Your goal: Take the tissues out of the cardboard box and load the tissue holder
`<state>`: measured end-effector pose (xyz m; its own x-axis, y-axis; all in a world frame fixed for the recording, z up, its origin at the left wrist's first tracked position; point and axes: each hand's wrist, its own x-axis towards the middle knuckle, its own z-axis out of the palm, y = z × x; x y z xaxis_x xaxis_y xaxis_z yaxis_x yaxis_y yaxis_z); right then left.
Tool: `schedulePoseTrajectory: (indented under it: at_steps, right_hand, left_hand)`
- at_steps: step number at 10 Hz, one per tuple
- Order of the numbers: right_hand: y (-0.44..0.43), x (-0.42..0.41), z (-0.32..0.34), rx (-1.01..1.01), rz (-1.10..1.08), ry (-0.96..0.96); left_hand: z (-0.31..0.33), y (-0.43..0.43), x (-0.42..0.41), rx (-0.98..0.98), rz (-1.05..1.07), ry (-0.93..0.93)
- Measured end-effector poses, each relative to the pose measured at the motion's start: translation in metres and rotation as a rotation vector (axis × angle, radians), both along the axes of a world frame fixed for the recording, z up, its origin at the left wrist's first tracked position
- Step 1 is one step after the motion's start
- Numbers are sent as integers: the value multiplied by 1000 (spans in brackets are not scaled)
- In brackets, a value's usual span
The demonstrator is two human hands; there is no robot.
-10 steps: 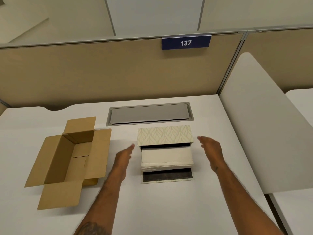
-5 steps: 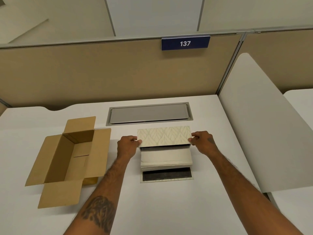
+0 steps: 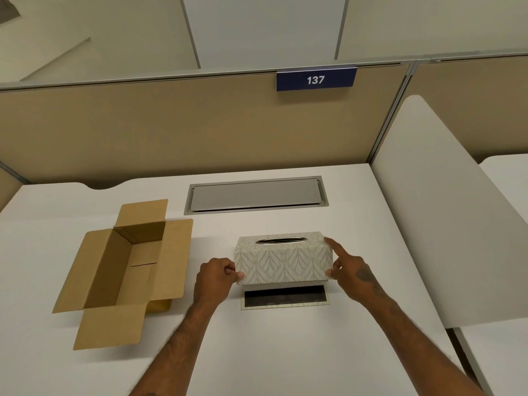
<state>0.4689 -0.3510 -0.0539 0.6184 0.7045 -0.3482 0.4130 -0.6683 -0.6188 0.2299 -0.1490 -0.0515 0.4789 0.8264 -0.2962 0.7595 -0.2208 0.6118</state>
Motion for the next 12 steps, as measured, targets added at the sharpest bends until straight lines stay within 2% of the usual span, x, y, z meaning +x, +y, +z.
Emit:
schedulePoseTrajectory:
  at_steps: [2,3,5,7,10,11,12]
  right_hand:
    - [-20,-17,-18,20,-54,-4]
    - [-32,-26,-27,7,-2,-48]
    - [-47,-43,-50,-58,144,-262]
    - [-55,-51,-67,-54,190,-371]
    - [-60,-58,-62,-87,221,-395]
    - [-61,-70,-46,-60,163,-519]
    - [-54,-81,-27,-35,137,-646]
  left_hand:
    - [-9,-14,-11,1,-10,62]
    - [-16,-22,-15,14,-52,126]
    - [-36,-38,-24,54,-159,219]
    - [-51,-49,-30,64,-147,198]
    - [-50,-57,-44,45,-109,167]
    - [-40,-65,-60,56,-90,149]
    - [-29,-70,-76,138,-75,56]
